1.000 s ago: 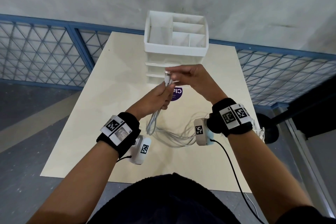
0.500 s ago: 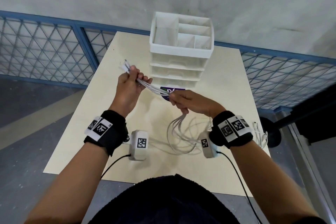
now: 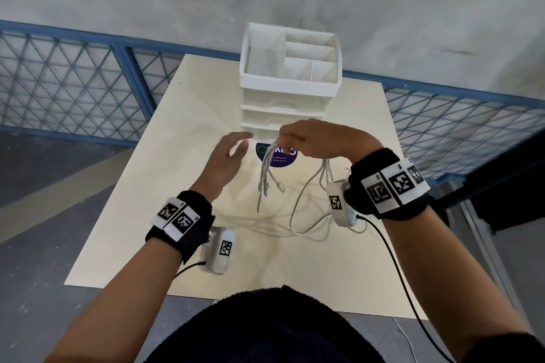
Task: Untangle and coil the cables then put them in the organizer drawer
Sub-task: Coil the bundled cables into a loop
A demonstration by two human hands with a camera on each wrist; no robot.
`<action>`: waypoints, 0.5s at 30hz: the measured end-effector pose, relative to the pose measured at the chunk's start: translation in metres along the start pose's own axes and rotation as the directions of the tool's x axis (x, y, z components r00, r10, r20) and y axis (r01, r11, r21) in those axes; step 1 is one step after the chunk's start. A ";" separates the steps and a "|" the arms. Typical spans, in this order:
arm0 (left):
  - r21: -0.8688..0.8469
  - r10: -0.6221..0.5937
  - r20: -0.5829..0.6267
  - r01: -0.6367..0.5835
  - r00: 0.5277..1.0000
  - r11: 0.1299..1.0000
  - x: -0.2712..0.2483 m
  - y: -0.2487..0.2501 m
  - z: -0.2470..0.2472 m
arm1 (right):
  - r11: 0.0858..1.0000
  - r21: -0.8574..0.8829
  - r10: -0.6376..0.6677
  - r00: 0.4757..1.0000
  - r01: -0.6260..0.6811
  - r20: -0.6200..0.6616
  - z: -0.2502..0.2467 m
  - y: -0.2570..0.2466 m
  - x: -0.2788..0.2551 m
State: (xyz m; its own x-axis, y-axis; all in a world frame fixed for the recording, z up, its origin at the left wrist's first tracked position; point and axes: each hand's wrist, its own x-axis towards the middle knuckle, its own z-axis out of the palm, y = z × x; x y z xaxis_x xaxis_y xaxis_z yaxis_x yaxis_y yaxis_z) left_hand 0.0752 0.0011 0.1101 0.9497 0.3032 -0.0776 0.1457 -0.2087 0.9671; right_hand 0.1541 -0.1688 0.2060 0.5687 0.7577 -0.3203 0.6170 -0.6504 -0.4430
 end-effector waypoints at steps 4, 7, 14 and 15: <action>-0.122 0.053 0.310 -0.016 0.949 0.992 -0.013 0.030 0.016 | 0.999 0.013 -0.037 0.999 0.037 0.033 0.001 -0.009 -0.001; -0.133 -0.015 0.417 0.077 0.909 0.988 -0.020 0.023 0.020 | 0.995 0.101 -0.012 1.000 0.015 -0.023 -0.013 -0.005 -0.009; -0.395 0.021 0.422 0.163 0.906 0.904 -0.026 0.027 -0.001 | 0.935 0.355 0.059 0.993 -0.019 -0.103 -0.024 0.033 -0.020; -0.426 0.033 0.381 0.144 0.924 0.893 -0.022 0.032 -0.009 | 0.912 0.409 0.062 0.991 -0.008 -0.118 -0.019 0.042 -0.023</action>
State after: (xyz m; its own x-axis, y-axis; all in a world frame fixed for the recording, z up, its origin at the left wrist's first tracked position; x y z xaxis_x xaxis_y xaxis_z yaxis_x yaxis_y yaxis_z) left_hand 0.0564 -0.0035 0.1449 0.9879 -0.0810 -0.1323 0.1488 0.2535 0.9558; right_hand 0.1770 -0.2141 0.2107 0.6659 0.7043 -0.2462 0.3355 -0.5774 -0.7443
